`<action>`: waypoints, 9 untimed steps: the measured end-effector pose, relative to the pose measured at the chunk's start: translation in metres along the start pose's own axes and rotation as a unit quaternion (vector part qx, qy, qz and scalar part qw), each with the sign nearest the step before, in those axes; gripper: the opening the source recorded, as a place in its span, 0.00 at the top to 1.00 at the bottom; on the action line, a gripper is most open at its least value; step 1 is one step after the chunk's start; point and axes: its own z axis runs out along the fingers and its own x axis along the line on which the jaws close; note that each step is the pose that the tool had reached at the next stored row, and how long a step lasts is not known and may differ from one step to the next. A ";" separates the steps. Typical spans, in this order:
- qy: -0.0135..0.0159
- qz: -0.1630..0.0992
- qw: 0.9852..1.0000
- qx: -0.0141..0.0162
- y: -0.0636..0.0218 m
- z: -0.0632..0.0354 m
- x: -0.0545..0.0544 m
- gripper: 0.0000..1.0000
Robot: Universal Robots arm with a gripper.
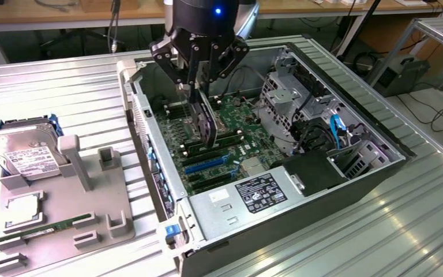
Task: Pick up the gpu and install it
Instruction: 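Pick up the gpu and move the gpu toward the slot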
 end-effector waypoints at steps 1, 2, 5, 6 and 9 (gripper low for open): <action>0.000 0.000 1.000 0.000 0.0001 0.0009 -0.002 0.74; 0.000 0.000 1.000 0.000 0.0005 0.0033 -0.009 0.74; 0.001 0.000 1.000 0.000 0.0011 0.0073 -0.019 0.74; 0.001 0.000 1.000 0.000 0.0013 0.0085 -0.023 0.74; 0.001 0.000 1.000 0.001 0.0019 0.0127 -0.031 0.74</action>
